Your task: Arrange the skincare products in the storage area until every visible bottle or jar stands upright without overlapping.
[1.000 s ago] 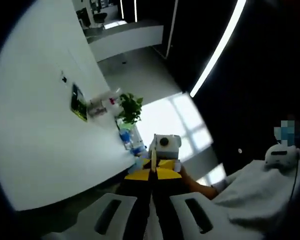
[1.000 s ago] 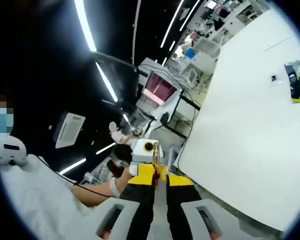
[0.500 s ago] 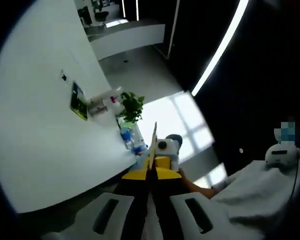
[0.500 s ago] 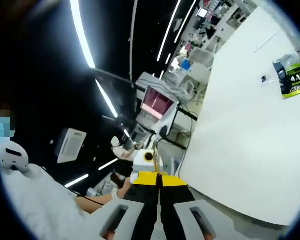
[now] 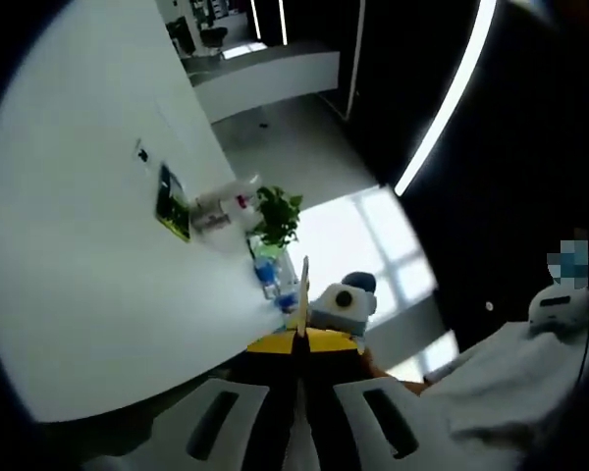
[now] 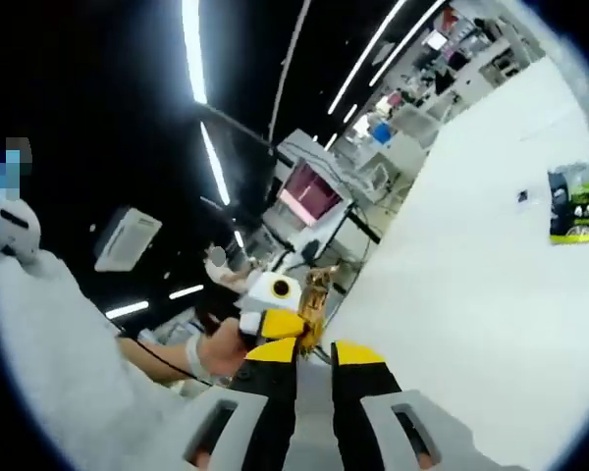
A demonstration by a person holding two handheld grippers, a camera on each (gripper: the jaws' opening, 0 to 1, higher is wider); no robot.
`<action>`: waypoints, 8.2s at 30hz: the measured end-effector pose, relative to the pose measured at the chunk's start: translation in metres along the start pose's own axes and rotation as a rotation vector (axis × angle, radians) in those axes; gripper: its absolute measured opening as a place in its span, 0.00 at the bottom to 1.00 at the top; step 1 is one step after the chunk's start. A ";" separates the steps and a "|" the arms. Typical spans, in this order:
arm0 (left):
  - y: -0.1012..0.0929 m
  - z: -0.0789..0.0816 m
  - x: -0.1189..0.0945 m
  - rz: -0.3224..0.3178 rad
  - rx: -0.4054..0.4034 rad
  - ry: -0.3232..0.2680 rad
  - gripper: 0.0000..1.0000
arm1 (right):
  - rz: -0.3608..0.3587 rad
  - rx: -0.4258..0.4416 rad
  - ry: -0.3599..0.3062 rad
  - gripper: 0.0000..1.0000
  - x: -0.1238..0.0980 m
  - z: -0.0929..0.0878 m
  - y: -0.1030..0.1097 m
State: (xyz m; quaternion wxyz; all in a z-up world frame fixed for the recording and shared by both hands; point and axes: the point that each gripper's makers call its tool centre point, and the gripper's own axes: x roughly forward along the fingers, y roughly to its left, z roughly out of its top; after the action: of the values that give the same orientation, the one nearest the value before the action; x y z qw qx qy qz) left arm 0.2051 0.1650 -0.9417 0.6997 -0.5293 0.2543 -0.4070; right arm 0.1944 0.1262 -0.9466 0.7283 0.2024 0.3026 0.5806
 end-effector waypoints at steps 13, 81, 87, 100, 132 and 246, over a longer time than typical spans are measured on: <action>0.018 0.058 0.027 0.076 -0.003 0.054 0.00 | -0.425 -0.519 0.258 0.43 -0.003 -0.038 -0.060; 0.217 0.106 0.133 0.609 -0.190 0.263 0.00 | -0.611 -0.660 0.379 0.30 -0.023 -0.048 -0.104; 0.218 0.109 0.136 0.619 -0.173 0.277 0.00 | -0.619 -0.657 0.383 0.30 -0.024 -0.048 -0.106; 0.211 0.112 0.140 0.651 -0.183 0.291 0.14 | -0.614 -0.668 0.388 0.29 -0.023 -0.049 -0.104; 0.111 0.110 0.085 0.458 0.261 0.250 0.40 | -0.604 -0.671 0.284 0.34 -0.024 -0.031 -0.096; 0.043 0.042 -0.048 0.625 1.114 -0.032 0.99 | -0.375 -0.646 -0.017 0.98 0.009 0.001 -0.039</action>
State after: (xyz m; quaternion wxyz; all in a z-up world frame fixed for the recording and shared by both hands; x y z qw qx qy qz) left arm 0.2253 0.2328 -0.9726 0.9593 0.0066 0.1364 -0.2470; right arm 0.2247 0.1250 -0.9727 0.8509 -0.0918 0.1296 0.5007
